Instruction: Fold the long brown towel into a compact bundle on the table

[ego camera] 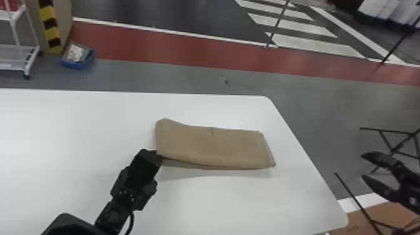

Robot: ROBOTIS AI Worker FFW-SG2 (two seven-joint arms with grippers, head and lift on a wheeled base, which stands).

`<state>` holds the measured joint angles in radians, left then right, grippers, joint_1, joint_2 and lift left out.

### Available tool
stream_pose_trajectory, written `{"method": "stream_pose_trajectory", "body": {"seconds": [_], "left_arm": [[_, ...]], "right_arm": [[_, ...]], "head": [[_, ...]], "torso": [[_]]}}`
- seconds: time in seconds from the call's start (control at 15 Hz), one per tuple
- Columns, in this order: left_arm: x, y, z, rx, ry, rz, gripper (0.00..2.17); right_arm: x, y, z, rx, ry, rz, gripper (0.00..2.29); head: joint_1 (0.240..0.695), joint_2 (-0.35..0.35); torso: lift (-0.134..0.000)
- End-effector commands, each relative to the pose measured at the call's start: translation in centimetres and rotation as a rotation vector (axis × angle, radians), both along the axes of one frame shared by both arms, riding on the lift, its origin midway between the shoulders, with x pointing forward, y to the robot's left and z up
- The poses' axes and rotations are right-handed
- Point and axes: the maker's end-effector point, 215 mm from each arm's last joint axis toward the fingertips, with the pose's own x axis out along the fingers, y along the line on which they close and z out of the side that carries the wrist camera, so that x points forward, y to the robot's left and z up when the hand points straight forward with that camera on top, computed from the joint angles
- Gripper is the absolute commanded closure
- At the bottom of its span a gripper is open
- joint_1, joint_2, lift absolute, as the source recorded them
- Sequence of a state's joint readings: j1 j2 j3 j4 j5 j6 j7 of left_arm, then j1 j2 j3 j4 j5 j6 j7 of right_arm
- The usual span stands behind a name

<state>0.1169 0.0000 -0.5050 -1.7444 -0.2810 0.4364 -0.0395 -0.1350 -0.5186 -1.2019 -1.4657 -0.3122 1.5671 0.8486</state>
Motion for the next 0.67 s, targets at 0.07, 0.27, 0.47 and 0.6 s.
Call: {"method": "stream_pose_trajectory", "body": {"seconds": [0.07, 0.27, 0.47, 0.6], "left_arm": [[-1.3, 2.8, -1.2, 0.014, 0.079, 0.078, 1.94], [-3.3, 4.3, -2.8, 0.021, 0.156, 0.117, 1.94], [-4.8, 5.4, -4.0, 0.041, 0.225, 0.149, 1.94], [-5.9, 5.2, -4.4, 0.022, 0.260, 0.150, 1.94]], "right_arm": [[1.3, 1.7, -0.8, 0.005, 0.020, 0.036, 0.15], [3.3, 4.9, -1.6, -0.072, 0.078, 0.129, 0.16], [6.8, 10.1, -0.7, -0.154, 0.072, 0.262, 0.18], [9.4, 12.9, -0.4, -0.213, 0.091, 0.324, 0.19]], "head": [[0.695, -0.350], [0.695, -0.350], [0.695, -0.350], [0.695, -0.350]], "torso": [[-0.125], [-0.125], [-0.125], [-0.125]]}}
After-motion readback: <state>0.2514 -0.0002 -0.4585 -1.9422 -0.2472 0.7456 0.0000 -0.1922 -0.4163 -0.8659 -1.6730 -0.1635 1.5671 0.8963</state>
